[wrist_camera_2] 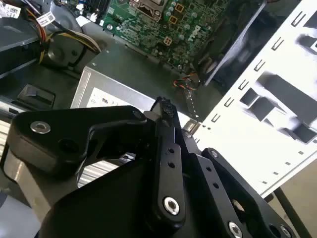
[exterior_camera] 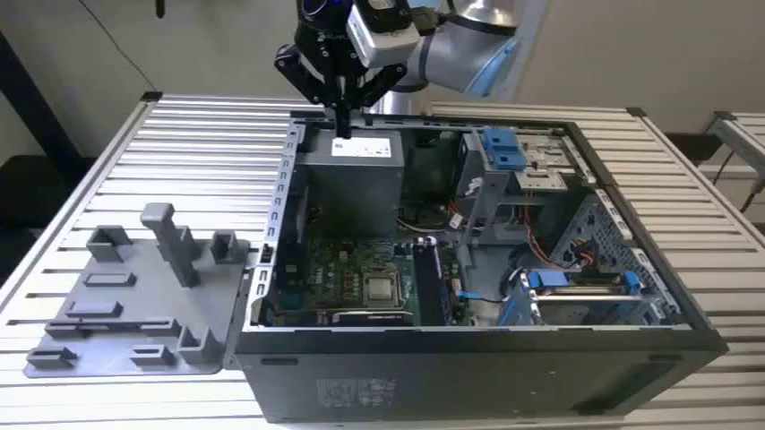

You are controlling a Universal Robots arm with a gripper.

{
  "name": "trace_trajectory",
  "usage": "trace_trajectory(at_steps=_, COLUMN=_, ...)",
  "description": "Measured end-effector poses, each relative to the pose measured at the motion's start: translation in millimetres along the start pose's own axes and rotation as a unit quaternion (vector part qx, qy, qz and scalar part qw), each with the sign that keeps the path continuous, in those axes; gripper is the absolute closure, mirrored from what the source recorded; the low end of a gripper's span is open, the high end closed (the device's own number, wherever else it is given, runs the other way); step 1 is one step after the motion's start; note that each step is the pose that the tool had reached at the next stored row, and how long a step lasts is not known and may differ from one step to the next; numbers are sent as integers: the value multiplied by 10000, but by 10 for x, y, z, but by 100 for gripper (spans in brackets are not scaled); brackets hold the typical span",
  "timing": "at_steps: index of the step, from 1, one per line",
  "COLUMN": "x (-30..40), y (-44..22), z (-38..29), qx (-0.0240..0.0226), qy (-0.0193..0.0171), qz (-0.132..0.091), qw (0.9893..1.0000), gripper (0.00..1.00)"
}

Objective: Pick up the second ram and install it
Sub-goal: 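Reach for the second ram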

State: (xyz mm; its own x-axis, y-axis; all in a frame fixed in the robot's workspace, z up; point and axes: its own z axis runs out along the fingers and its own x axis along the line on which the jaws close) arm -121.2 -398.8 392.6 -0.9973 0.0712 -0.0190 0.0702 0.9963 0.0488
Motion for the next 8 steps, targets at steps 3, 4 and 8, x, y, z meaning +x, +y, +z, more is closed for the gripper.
trace_trajectory(at_steps=3, x=0, y=0, z=0, qx=0, qy=0, qz=0, qw=10000, gripper=89)
trace_trajectory(at_steps=4, x=0, y=0, z=0, qx=0, qy=0, qz=0, qw=10000, gripper=89)
trace_trajectory(at_steps=8, x=0, y=0, z=0, qx=0, qy=0, qz=0, qw=10000, gripper=89)
